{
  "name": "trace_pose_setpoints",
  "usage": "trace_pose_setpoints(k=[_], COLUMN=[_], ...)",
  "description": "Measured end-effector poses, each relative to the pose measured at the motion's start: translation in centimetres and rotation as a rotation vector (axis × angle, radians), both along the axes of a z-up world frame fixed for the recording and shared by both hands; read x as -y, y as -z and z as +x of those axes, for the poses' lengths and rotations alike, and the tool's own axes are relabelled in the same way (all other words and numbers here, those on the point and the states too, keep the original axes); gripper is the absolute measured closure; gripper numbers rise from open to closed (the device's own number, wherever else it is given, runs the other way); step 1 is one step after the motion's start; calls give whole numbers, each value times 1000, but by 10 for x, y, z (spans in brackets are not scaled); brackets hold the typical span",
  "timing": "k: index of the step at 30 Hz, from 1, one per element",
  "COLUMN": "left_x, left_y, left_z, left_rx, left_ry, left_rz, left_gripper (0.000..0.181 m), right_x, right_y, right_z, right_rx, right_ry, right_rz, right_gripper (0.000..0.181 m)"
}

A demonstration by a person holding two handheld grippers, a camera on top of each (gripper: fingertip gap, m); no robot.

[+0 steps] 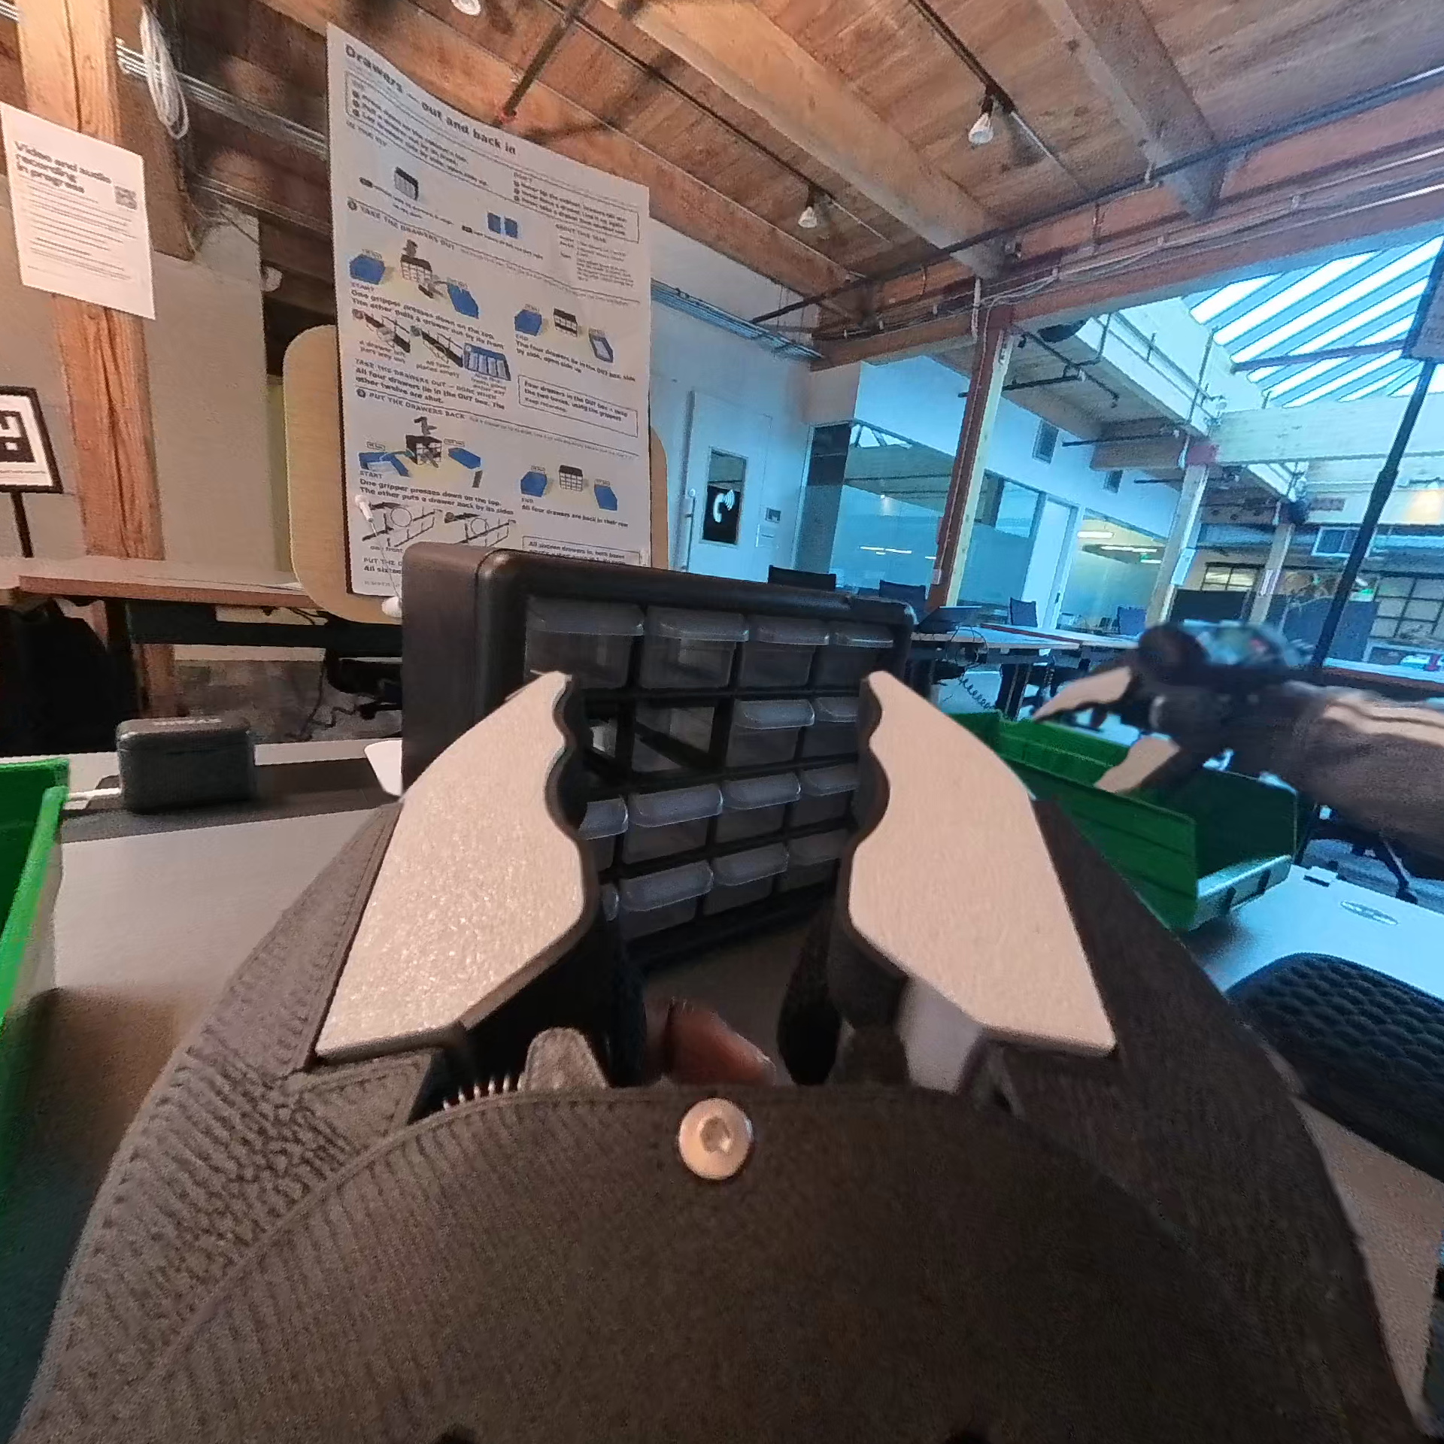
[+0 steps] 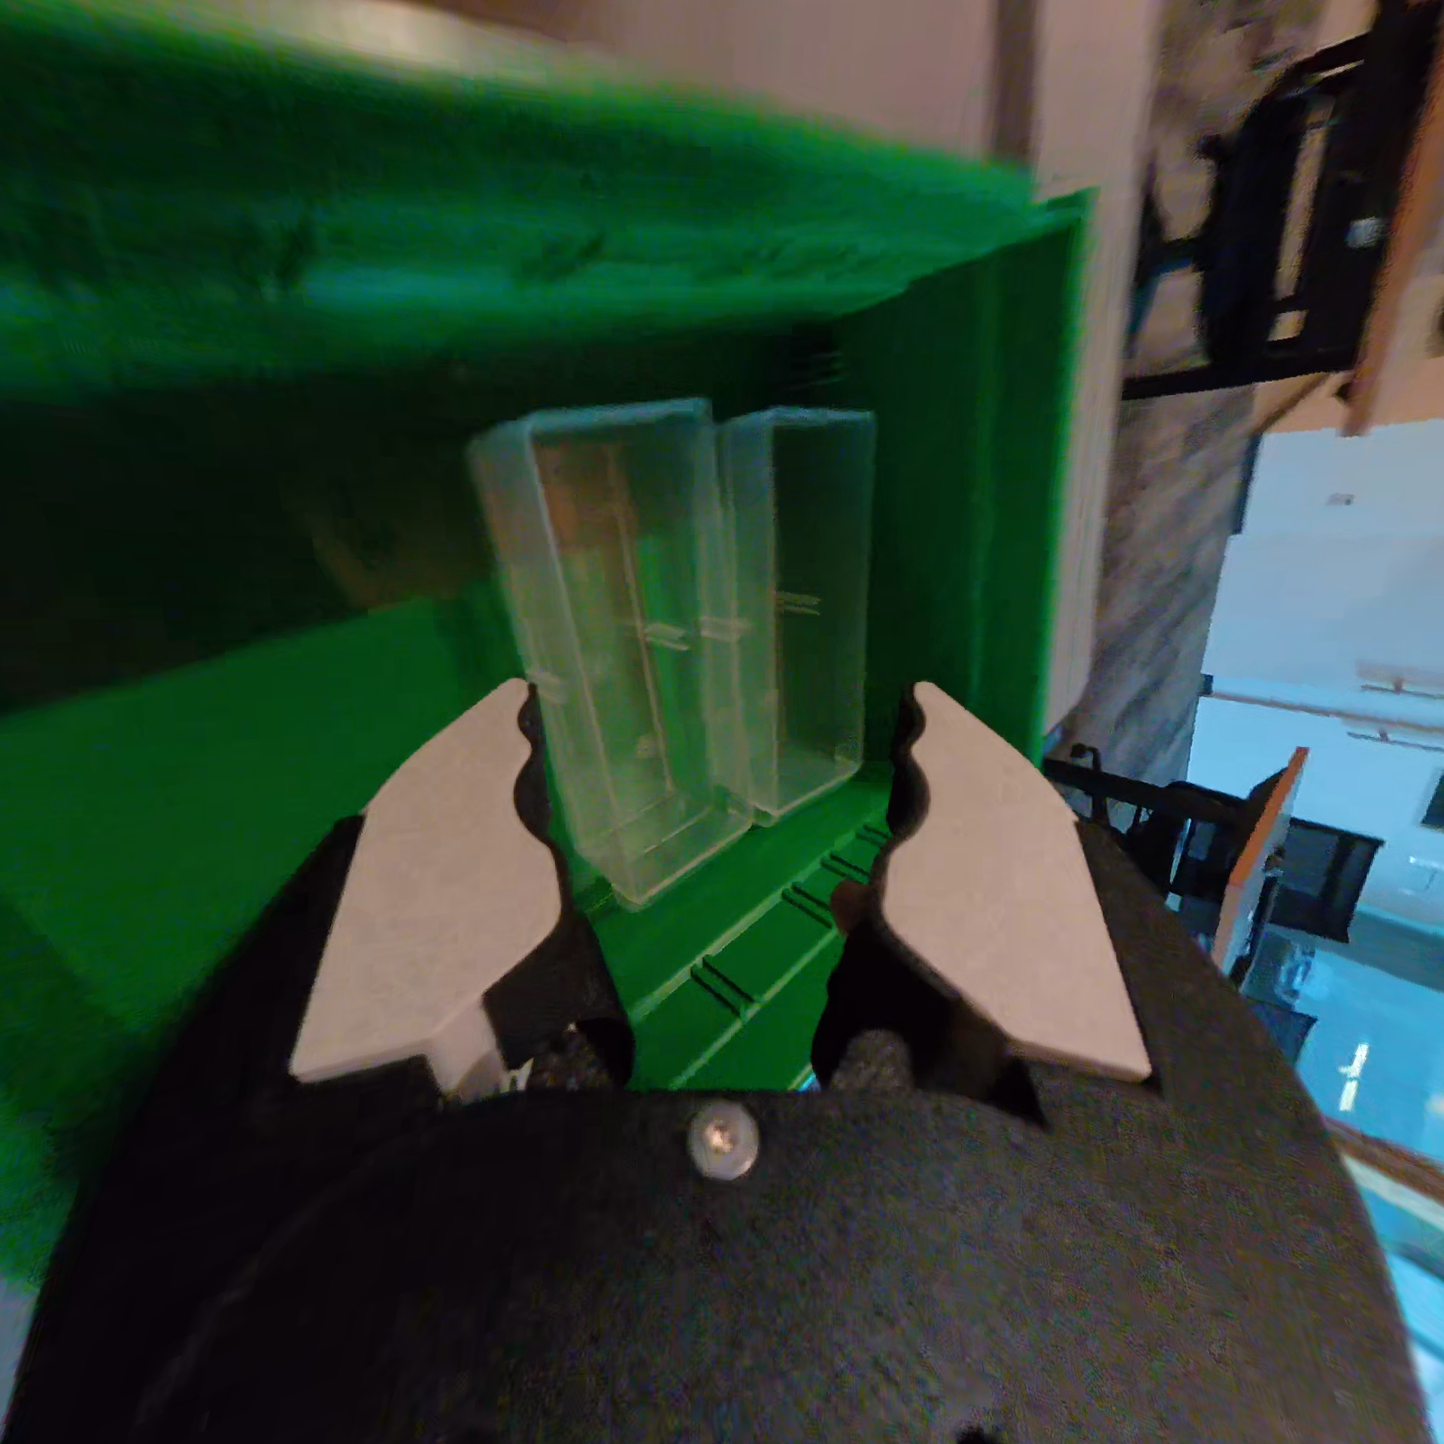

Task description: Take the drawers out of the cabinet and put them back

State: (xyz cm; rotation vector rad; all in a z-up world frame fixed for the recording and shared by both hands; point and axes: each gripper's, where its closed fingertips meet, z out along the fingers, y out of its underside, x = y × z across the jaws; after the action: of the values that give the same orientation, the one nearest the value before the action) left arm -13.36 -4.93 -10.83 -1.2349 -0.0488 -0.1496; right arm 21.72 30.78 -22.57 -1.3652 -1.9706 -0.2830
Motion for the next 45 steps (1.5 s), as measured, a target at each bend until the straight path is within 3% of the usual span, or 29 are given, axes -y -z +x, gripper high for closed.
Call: trace_pose_setpoints(k=[4,7,10,13,15,19,33,40,45], left_x=[-2,-4,-4,-4,-4,-5,-19,-35,-53], left_y=[3,5,6,5,2,-1,21,27,16], left_z=[1,5,10,11,12,17,38,58,63], left_rx=[-40,-59,-93,-111,-119,-168,-350,-480,-552], left_ry=[-27,-26,-31,-38,-42,-57,-56,-53,-87], left_rz=[-19,-24,-32,-36,-35,-34,-148,-231,-273], left_gripper=[114,114,114,114,114,114,115,115,114], right_x=[32,59,117,166,182,181,187,183,181], right_y=[-80,-139,-146,-134,-128,-109,-78,-71,-68], right_z=[-23,-9,-22,-32,-39,-64,-91,-93,-96], right_rx=[-500,-970,-1243,-1392,-1470,-1386,-1245,-1267,-1297], right_ry=[84,313,249,142,74,93,8,21,28], right_rz=[59,104,-117,-285,-327,-441,-353,-433,-518], right_gripper=[103,143,148,150,161,151,157,157,157])
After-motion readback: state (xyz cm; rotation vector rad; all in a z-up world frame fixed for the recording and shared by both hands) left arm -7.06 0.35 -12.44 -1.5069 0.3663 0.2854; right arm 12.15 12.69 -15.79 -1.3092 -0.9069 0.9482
